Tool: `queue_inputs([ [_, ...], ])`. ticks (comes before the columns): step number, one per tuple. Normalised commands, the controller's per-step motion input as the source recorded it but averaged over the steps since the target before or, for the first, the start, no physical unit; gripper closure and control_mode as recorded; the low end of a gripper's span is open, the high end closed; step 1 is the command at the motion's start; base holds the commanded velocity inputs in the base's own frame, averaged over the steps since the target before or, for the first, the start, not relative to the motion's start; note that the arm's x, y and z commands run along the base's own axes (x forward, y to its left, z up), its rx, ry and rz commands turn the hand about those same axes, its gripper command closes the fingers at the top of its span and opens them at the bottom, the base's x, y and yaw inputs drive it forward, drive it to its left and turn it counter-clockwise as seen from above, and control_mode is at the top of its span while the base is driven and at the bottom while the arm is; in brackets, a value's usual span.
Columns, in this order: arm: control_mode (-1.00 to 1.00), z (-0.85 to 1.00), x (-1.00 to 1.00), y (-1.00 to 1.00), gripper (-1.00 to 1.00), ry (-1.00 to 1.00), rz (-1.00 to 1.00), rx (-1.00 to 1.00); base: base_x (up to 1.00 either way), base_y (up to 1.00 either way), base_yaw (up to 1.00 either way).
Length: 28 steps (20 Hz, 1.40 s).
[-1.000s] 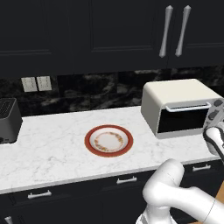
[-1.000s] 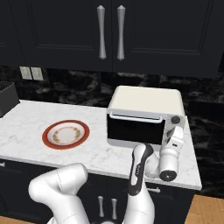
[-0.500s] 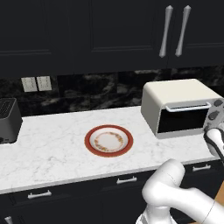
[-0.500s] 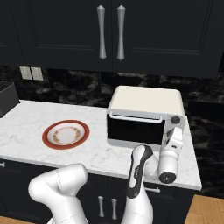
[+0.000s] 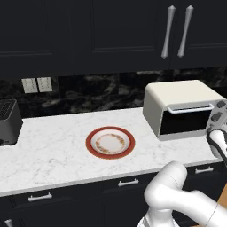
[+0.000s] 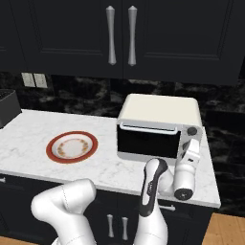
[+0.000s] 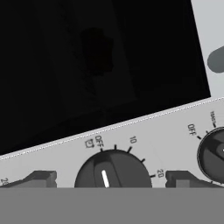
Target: Pick up the kebab skewer and baguette bread, and place them inside the toaster oven. Close the toaster oven door and start by setting the timer.
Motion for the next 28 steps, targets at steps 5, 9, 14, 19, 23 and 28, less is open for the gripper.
queue_inputs([
  [5, -1.00, 0.00, 0.02, 0.00, -1.00, 0.00, 0.00, -0.01, 0.00, 0.00, 0.00],
  [9, -1.00, 0.00, 0.00, -0.06, -1.00, 0.00, 0.00, -0.01, 0.00, 0.00, 0.00],
  [14, -1.00, 0.00, 0.15, 0.00, 1.00, 0.00, 0.00, -0.01, 0.00, 0.00, 0.00],
  [19, -1.00, 0.00, 0.06, 0.00, 1.00, -0.01, 0.00, 0.00, 0.00, 0.00, 0.00],
  [23, -1.00, 0.00, -0.17, 0.00, 1.00, -0.04, 0.00, 0.00, 0.00, 0.00, 0.00],
  [28, -1.00, 0.00, -0.21, 0.03, 1.00, -0.09, 0.00, 0.00, 0.00, 0.00, 0.00],
])
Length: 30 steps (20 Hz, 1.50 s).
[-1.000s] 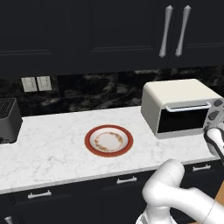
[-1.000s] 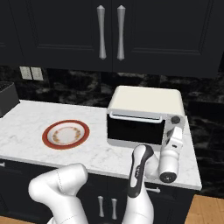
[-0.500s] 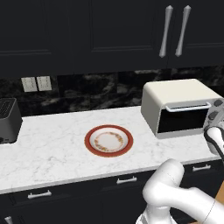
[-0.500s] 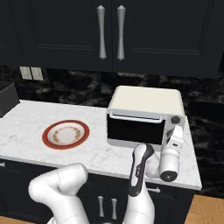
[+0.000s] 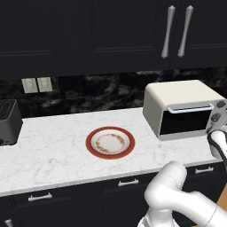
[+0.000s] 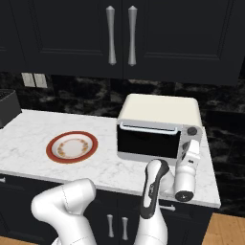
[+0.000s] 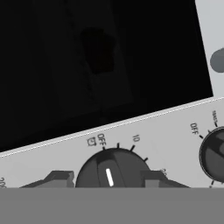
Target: Pick up the kebab skewer and baguette bread, and place them inside the toaster oven. Close the toaster oven door and start by setting the timer.
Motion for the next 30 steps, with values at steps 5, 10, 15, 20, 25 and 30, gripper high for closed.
queue_inputs([
  [5, -1.00, 0.00, -0.03, 0.02, 1.00, -0.07, -0.01, 0.00, 0.00, 0.00, 0.00],
  [10, -1.00, 0.00, 0.00, 0.01, 1.00, -0.02, -0.02, 0.00, 0.00, 0.00, 0.00],
  [15, -1.00, 0.00, -0.02, 0.00, 1.00, 0.00, -0.05, 0.01, 0.00, 0.00, 0.00],
  [20, -1.00, 0.00, 0.00, 0.00, 1.00, 0.00, -0.04, 0.05, 0.00, 0.00, 0.00],
  [25, -1.00, 0.00, 0.00, 0.02, 1.00, 0.00, -0.04, 0.07, 0.00, 0.00, 0.00],
  [30, -1.00, 0.00, 0.00, 0.00, 1.00, 0.00, -0.01, 0.10, 0.00, 0.00, 0.00],
])
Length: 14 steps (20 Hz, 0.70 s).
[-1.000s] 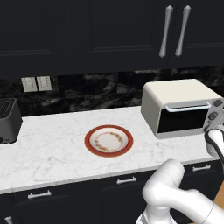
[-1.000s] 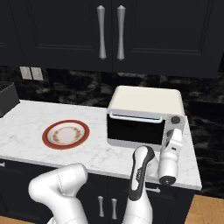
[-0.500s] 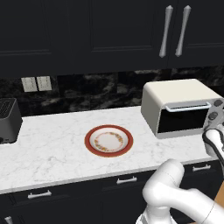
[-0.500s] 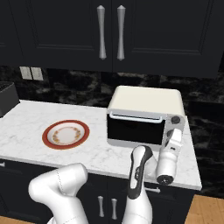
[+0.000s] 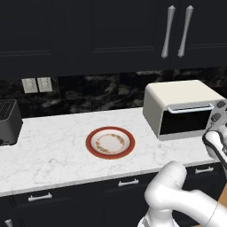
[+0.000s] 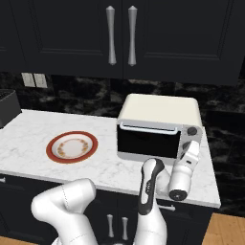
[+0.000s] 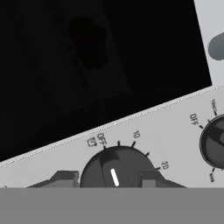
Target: Pick up the kebab skewer and baguette bread, and place them inside the toaster oven. Close the toaster oven door and start by setting the timer.
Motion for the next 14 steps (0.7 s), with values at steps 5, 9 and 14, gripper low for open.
queue_inputs([
  [5, -1.00, 0.00, 0.00, 0.00, 1.00, 0.00, 0.00, 0.12, 0.00, 0.00, 0.00],
  [9, -1.00, 0.00, 0.00, 0.00, 1.00, 0.00, 0.00, 0.14, 0.00, 0.00, 0.00],
  [14, -1.00, 0.00, -0.02, 0.00, 1.00, 0.00, 0.00, 0.17, 0.00, 0.00, 0.00],
])
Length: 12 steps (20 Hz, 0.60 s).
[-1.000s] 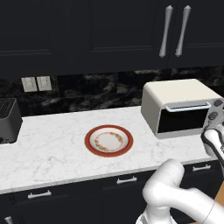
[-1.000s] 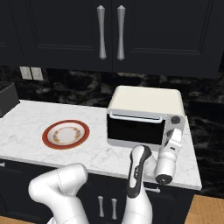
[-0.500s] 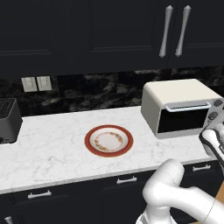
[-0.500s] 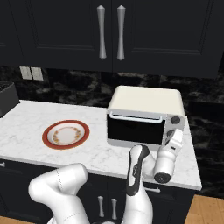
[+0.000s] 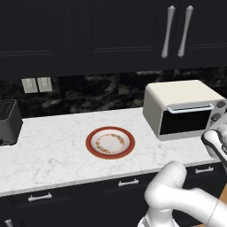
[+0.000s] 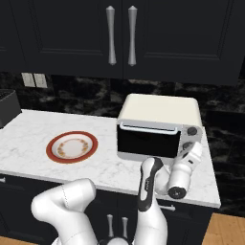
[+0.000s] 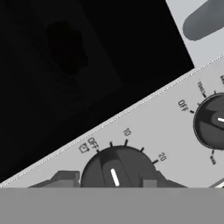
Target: Pick up the kebab skewer and baguette bread, and place them inside the toaster oven. Close the toaster oven door and start by setting the timer.
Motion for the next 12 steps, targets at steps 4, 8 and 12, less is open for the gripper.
queue_inputs([
  [4, -1.00, 0.00, -0.05, 0.00, 1.00, 0.00, 0.00, 0.18, 0.00, 0.00, 0.00],
  [8, -1.00, -0.02, -0.07, 0.01, 1.00, 0.00, 0.00, 0.19, 0.00, 0.00, 0.00],
  [12, -1.00, -0.03, -0.03, 0.03, 1.00, 0.00, 0.00, 0.21, 0.00, 0.00, 0.00],
])
